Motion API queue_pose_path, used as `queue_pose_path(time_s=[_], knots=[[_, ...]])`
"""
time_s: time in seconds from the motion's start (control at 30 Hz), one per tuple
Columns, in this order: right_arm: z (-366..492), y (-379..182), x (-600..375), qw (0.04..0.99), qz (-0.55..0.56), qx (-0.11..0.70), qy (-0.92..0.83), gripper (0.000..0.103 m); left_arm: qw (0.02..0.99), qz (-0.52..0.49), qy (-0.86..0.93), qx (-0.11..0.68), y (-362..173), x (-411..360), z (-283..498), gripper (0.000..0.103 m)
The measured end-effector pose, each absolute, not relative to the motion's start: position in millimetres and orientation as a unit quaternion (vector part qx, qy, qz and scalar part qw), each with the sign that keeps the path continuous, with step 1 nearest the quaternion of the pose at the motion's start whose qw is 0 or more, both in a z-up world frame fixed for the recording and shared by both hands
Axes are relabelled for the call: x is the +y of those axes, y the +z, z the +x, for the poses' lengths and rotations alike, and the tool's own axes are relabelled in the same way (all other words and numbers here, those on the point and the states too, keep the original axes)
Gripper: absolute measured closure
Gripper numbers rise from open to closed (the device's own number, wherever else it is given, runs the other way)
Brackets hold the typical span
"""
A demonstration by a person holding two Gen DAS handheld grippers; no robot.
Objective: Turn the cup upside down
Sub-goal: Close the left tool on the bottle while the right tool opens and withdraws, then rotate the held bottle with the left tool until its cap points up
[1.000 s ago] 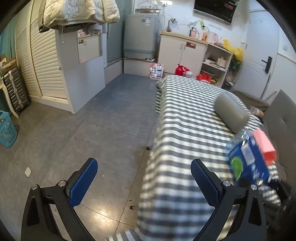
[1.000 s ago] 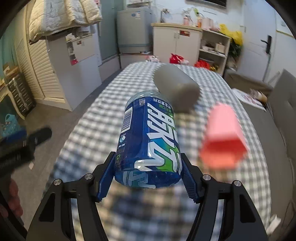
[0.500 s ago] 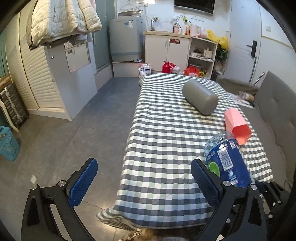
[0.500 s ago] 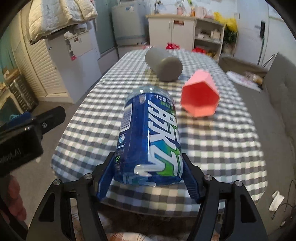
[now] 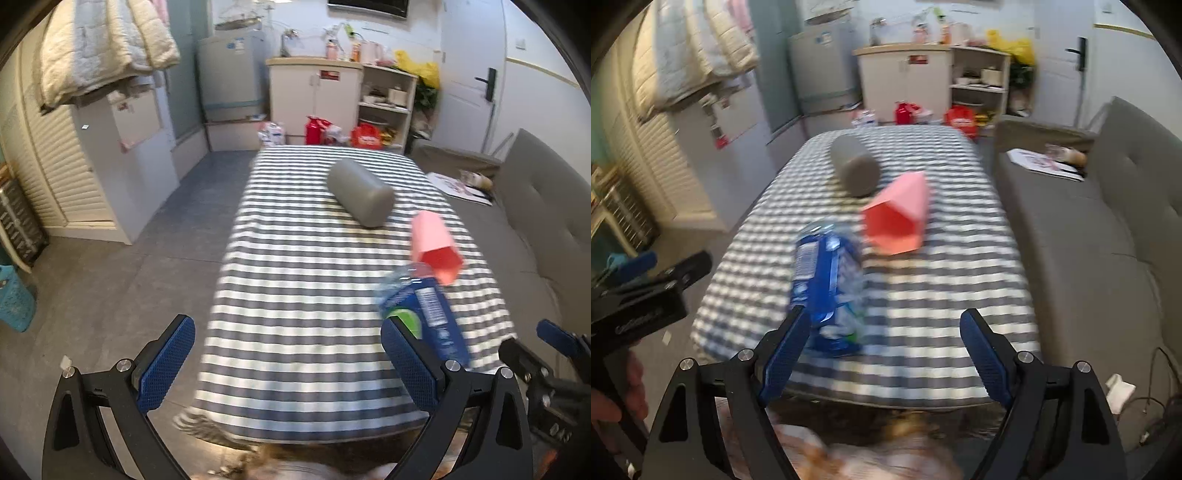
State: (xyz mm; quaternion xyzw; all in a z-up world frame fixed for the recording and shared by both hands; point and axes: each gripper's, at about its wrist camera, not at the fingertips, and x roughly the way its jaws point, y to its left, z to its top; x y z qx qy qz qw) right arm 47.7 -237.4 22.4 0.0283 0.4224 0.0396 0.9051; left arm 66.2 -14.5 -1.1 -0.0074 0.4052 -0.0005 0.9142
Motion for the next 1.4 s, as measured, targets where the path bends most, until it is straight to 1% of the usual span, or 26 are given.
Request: queue_pose_path(time_s=[0.17,0.3,0.5,0.63,0.8,0.83,0.93,1.0,1.1,1.2,1.3,1.4], knots=[[54,35,-268,0.914,0.019,0.406,0.004,0.020,0.905,-0.017,-0.045,0.423,5,-48,82,0.000],[64,36,-277,0.915,0.018,0.402,-0.002,0.020,0.891,-0.009,-0.062,0.449,-7,-76,106,0.000],[80,21,-275,0.912,-0.012,0.409,-0.012,0.020,0.871,0.010,-0.053,0.488,-35,-92,139,0.001],[90,7,-275,0.908,-0.011,0.418,-0.004,0.020,0.863,0.006,-0.074,0.499,-42,-95,146,0.001],[97,-3,-278,0.904,-0.005,0.427,-0.007,0.020,0.833,0.004,-0.091,0.545,-59,-100,155,0.002],[98,-4,-278,0.904,-0.004,0.428,-0.007,0.020,0.830,0.000,-0.093,0.550,-63,-99,156,0.003],[99,-10,-282,0.900,0.003,0.436,-0.010,0.020,0.829,-0.006,-0.097,0.551,-64,-98,157,0.023],[99,-12,-283,0.898,0.007,0.439,-0.013,0.020,0.829,0.001,-0.100,0.550,-63,-100,156,0.023],[98,-11,-284,0.899,0.011,0.437,-0.014,0.020,0.833,0.002,-0.103,0.544,-58,-100,157,0.023],[96,-7,-282,0.902,0.010,0.432,-0.014,0.020,0.851,0.003,-0.106,0.514,-43,-98,154,0.023],[93,-5,-280,0.904,0.008,0.426,-0.013,0.020,0.888,0.042,-0.098,0.448,-25,-96,142,0.023],[92,-4,-280,0.905,0.012,0.424,-0.016,0.020,0.914,0.071,-0.091,0.389,-19,-94,131,0.023]])
